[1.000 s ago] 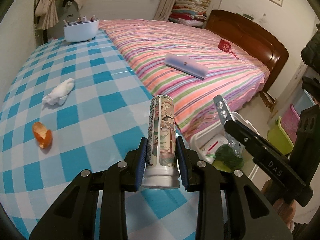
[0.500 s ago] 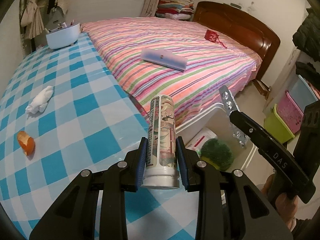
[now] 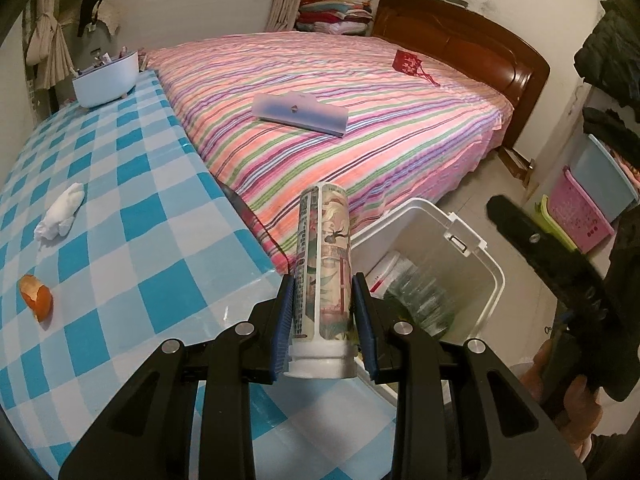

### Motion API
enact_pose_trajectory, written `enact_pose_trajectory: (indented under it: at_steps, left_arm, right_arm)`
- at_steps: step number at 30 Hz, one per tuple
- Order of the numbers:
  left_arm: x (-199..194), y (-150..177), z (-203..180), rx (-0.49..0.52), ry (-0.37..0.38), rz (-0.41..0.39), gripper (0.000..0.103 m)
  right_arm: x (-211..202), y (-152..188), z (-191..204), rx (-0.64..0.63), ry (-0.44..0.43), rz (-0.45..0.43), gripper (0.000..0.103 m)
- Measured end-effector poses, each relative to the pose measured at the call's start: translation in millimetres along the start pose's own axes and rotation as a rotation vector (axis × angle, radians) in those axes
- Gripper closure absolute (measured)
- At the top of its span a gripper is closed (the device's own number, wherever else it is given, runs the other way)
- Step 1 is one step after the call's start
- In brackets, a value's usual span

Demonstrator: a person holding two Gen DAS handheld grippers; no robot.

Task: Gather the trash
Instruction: 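Open the left tool to drop the paper tube into the bin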

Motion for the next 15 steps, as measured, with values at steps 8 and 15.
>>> enact_pose_trajectory:
  at_steps: [8,15]
  left_arm:
    - [3.7,0.5,-15.3,0.011,0.016,0.004,0.074]
    - [12.9,3.7,-27.5,0.016,0.034,0.018,0.074]
  right_arm:
    - [-17.3,-8.5,-13.2,0.051,0.005,-0.097,0.04]
    - [-24.9,-14.3,-21.0,0.088,0.007,-0.137,0.04]
Point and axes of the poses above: each gripper's, at about its wrist camera, not at the fingertips, and x roughly the way its jaws point, z to its left, y to its underside, the point moved 6 cm from there along x, roughly the way its jaws point, and after that the axes turned 15 degrees about -x, right-handed, at the moved point
